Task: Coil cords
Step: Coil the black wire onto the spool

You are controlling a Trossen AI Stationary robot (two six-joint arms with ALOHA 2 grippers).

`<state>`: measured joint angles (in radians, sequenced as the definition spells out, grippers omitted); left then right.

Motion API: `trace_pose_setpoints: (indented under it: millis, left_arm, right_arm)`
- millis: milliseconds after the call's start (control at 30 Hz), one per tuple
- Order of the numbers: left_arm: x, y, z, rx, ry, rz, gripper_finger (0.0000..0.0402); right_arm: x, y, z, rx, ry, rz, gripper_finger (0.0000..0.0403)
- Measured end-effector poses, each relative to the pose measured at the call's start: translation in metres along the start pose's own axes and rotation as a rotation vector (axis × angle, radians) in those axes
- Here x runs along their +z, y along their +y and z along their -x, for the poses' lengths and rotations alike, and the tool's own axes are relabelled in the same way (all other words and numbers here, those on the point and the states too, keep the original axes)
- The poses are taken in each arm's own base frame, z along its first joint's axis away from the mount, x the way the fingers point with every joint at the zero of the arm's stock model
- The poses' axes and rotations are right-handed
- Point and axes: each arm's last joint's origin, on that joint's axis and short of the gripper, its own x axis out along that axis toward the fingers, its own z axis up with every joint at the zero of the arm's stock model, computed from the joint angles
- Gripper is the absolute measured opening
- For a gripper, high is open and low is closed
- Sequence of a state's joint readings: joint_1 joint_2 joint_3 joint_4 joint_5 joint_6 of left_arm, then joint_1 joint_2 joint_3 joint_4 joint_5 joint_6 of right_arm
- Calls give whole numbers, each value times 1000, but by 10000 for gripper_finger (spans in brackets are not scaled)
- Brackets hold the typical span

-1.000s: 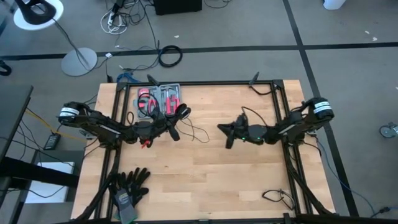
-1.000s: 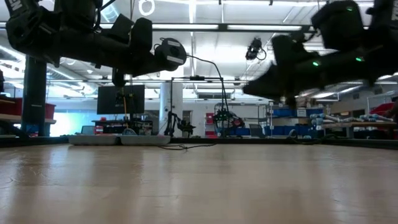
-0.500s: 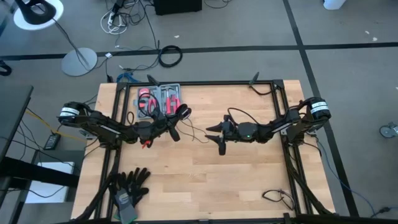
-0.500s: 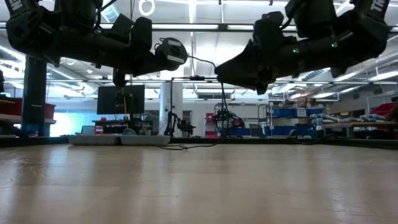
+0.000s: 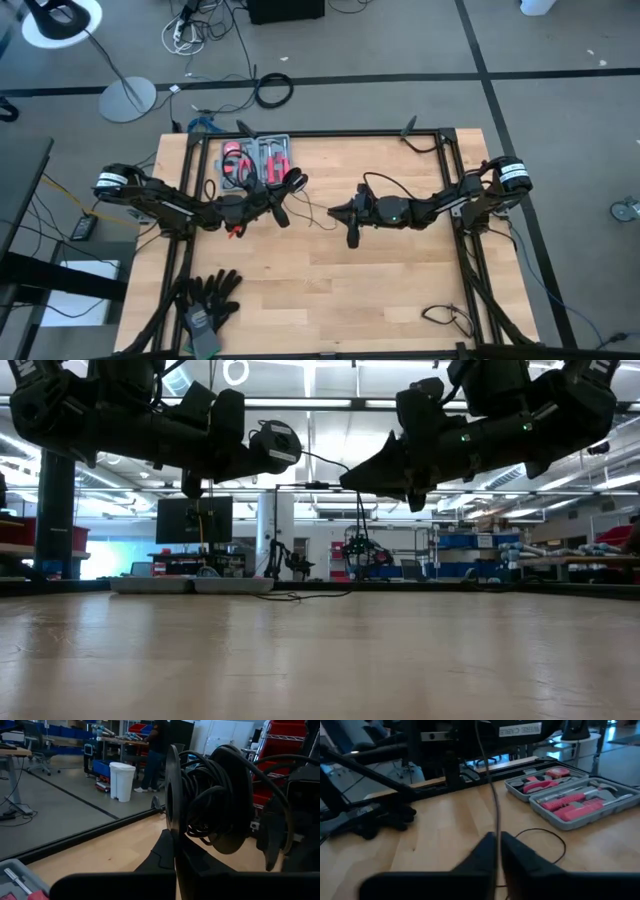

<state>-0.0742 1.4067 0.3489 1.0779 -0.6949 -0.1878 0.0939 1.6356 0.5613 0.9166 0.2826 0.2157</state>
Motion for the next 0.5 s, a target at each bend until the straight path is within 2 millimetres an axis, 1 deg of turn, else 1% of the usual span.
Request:
trace_pose_setpoints:
  millis: [33,67,133,200,300,367,433,500]
  left_arm:
    - [0,0,0,0,0,0,0]
    - [0,0,0,0,0,0,0]
    - [0,0,0,0,-2,1,0]
    - [0,0,0,0,-1,1,0]
    - [3,-2,-2,-1,-10,8,0]
    - [6,-4,-4,-4,-21,17,0]
    - [9,-6,-5,-5,-28,21,0]
    - [9,-8,-5,-25,-23,7,0]
  right_arm:
    - [0,1,0,-8,0,2,21]
    - [0,1,0,-14,-1,6,12]
    - [0,2,-1,-22,13,-4,7]
    - [3,4,-7,-10,53,0,5]
    - [12,9,-28,26,92,31,3]
    - [13,13,-48,53,117,70,3]
    - [8,13,-67,64,191,91,2]
    - [-2,9,-80,21,297,106,2]
